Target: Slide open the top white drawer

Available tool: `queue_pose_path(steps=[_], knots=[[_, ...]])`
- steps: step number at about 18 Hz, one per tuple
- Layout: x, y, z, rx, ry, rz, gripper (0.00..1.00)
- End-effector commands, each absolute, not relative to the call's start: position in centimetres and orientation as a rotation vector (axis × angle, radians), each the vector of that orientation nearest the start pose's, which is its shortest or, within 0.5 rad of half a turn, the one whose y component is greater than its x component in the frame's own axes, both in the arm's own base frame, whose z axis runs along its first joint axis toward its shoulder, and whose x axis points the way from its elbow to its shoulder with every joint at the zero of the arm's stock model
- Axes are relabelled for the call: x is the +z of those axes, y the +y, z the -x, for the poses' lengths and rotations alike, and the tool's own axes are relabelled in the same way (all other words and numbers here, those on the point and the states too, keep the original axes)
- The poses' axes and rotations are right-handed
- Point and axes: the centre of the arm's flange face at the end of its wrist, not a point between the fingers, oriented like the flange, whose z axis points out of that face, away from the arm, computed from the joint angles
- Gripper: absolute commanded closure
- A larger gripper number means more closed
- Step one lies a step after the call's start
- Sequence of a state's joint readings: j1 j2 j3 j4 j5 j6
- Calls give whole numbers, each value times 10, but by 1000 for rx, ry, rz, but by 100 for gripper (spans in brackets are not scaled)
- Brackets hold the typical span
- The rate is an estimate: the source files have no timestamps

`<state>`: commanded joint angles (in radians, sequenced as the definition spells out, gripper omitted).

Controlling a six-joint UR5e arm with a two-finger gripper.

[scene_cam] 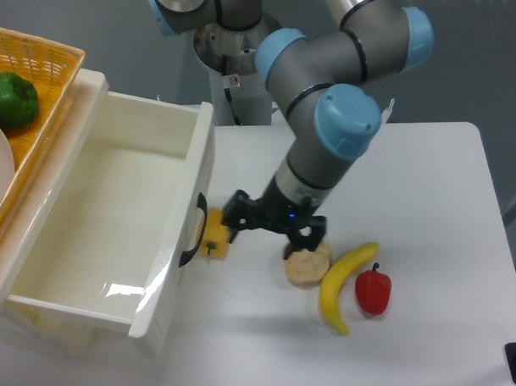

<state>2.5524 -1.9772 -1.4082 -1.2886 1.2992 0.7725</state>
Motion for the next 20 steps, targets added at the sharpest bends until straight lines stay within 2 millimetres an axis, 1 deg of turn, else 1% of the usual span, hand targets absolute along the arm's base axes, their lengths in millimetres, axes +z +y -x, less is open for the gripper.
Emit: queue_pose_path(steps=[2,3,5,6,7,9,10,14,16,17,20], knots=[[343,479,479,-214,-203,2914,0],[336,472,488,-212,-170,2926,0],[333,453,510,-169,-87,2948,0],[331,449,514,-153,2,2965,0],[323,445,518,-141,97,2989,0],[315,442,527,-85,239,3045,0],[313,444,533,-48,283,3045,0],[304,452,550,27,392,3016,0],[304,453,561,45,399,3013,0],[306,446,569,52,379,3012,0],[300,444,572,43,374,3019,0]])
